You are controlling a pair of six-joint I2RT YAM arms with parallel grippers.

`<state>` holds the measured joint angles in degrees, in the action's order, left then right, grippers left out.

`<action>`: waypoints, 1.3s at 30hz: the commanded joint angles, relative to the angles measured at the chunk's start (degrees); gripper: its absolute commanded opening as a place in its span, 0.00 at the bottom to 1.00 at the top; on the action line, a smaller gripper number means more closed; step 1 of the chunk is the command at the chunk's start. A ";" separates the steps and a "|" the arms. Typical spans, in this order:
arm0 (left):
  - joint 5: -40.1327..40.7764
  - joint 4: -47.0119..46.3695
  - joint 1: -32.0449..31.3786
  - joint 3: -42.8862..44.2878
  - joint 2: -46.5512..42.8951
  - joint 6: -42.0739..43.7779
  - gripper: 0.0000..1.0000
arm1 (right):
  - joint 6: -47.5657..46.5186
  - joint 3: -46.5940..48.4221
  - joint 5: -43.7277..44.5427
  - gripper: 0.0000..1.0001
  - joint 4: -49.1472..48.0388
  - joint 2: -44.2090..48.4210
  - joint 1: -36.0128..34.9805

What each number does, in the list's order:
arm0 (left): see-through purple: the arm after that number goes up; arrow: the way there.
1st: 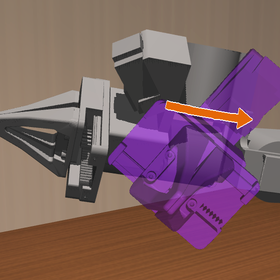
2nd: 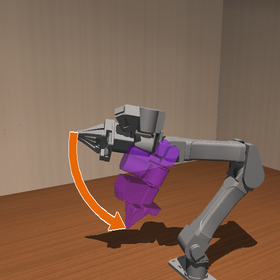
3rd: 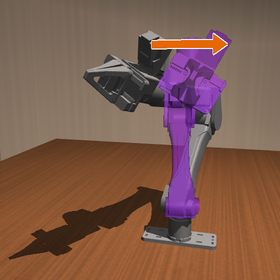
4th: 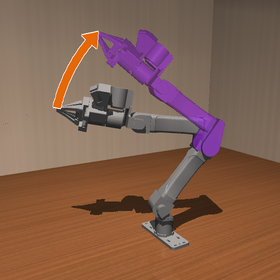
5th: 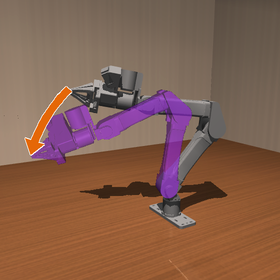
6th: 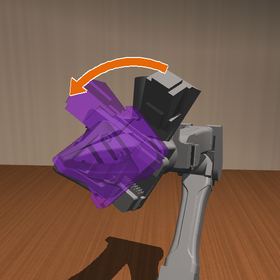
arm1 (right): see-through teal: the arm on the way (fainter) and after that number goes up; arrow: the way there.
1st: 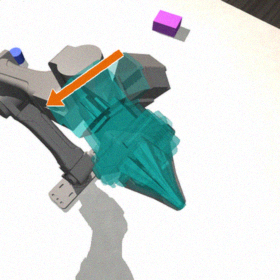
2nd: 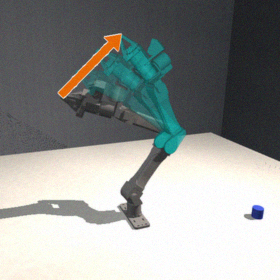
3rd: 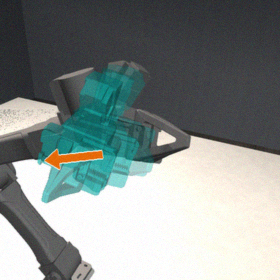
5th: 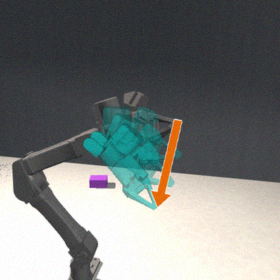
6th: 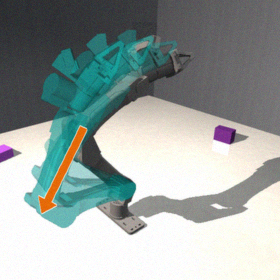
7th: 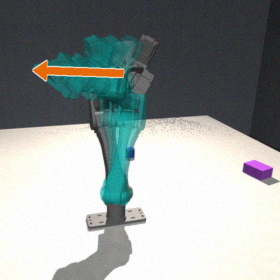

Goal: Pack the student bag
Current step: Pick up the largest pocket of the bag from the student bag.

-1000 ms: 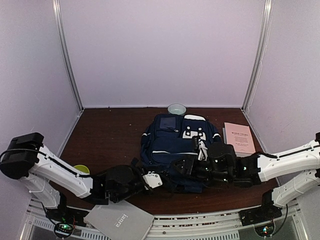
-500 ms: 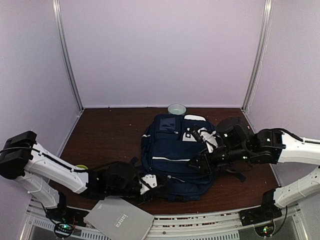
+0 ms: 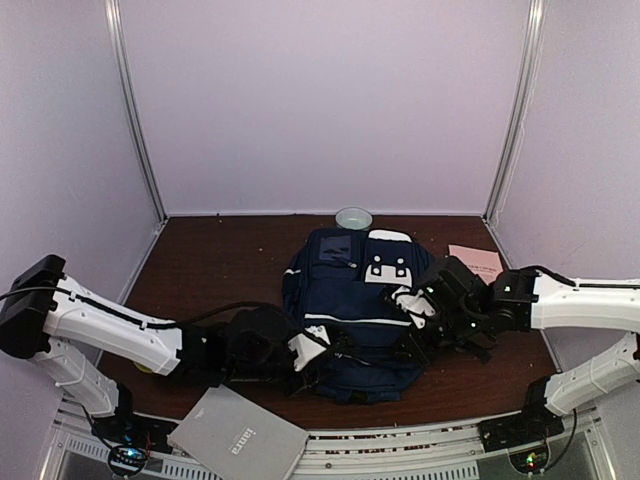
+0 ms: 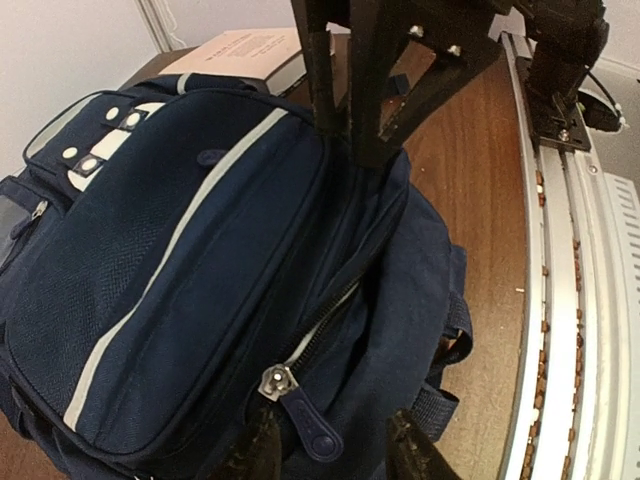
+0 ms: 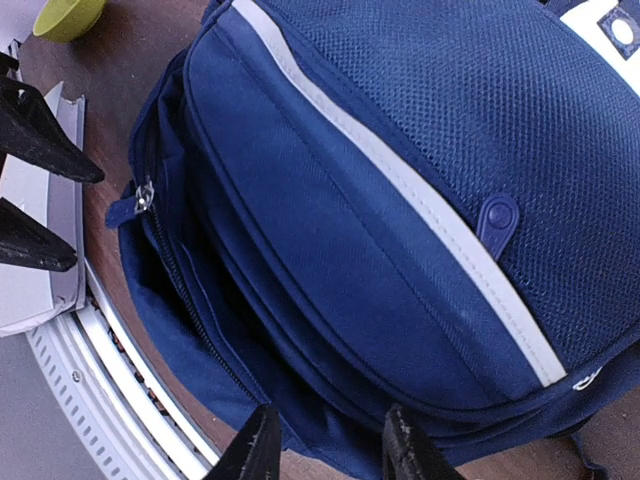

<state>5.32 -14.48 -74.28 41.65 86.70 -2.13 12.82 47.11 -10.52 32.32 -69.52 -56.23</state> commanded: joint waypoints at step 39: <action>7.18 15.25 0.72 9.01 0.93 -6.04 0.00 | -0.54 -5.91 -3.84 0.34 -11.68 0.08 -1.41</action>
<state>11.11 2.76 -74.13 52.36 91.98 -8.25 12.36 42.54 -13.50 23.88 -70.63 -55.42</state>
